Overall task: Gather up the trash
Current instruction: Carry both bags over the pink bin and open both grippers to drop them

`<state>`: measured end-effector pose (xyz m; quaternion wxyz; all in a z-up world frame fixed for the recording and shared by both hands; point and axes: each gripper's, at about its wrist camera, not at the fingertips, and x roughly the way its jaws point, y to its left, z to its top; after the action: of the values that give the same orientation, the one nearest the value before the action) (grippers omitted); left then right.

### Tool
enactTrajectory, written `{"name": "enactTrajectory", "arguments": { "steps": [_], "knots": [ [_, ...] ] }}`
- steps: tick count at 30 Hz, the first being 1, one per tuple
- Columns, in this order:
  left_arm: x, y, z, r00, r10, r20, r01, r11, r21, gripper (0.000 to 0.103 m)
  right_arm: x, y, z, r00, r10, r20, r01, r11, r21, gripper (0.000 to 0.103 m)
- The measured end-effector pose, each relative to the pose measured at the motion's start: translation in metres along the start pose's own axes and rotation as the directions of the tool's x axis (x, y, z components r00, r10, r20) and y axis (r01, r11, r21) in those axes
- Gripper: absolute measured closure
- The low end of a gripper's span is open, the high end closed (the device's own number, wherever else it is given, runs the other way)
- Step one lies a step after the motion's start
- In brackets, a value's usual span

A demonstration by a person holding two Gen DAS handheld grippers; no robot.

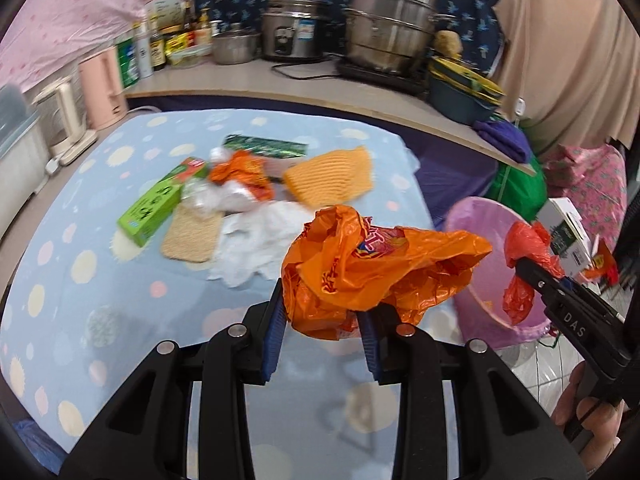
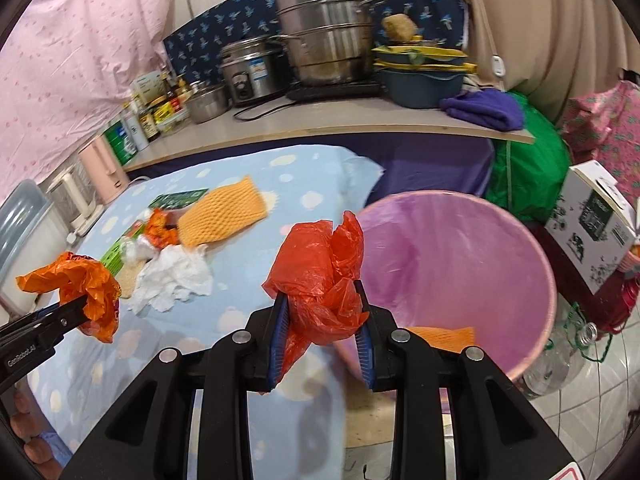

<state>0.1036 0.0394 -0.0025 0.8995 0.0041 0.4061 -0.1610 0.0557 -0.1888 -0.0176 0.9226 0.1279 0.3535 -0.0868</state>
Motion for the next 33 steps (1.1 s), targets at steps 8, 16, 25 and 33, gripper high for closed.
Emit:
{"name": "enactTrajectory", "arguments": {
  "steps": [8, 16, 25, 33],
  "knots": [
    [0.013, -0.069, 0.006, 0.997, -0.080, -0.001, 0.079, 0.991, 0.104, 0.071, -0.009, -0.053, -0.003, 0.997, -0.079, 0.017, 0.077, 0.994, 0.080, 0.075],
    [0.030, -0.122, 0.015, 0.992, -0.127, -0.011, 0.127, 0.975, 0.181, 0.071, -0.009, -0.084, -0.003, 0.993, -0.112, 0.026, 0.108, 0.987, 0.120, 0.075],
    [0.054, -0.161, 0.020, 0.990, -0.135, -0.038, 0.140, 0.965, 0.221, 0.071, 0.002, -0.107, 0.001, 0.991, -0.134, 0.016, 0.130, 0.981, 0.147, 0.074],
    [0.079, -0.180, 0.024, 0.991, -0.120, -0.065, 0.132, 0.962, 0.240, 0.071, 0.014, -0.121, 0.003, 0.989, -0.146, -0.005, 0.145, 0.976, 0.160, 0.073]
  ]
}}
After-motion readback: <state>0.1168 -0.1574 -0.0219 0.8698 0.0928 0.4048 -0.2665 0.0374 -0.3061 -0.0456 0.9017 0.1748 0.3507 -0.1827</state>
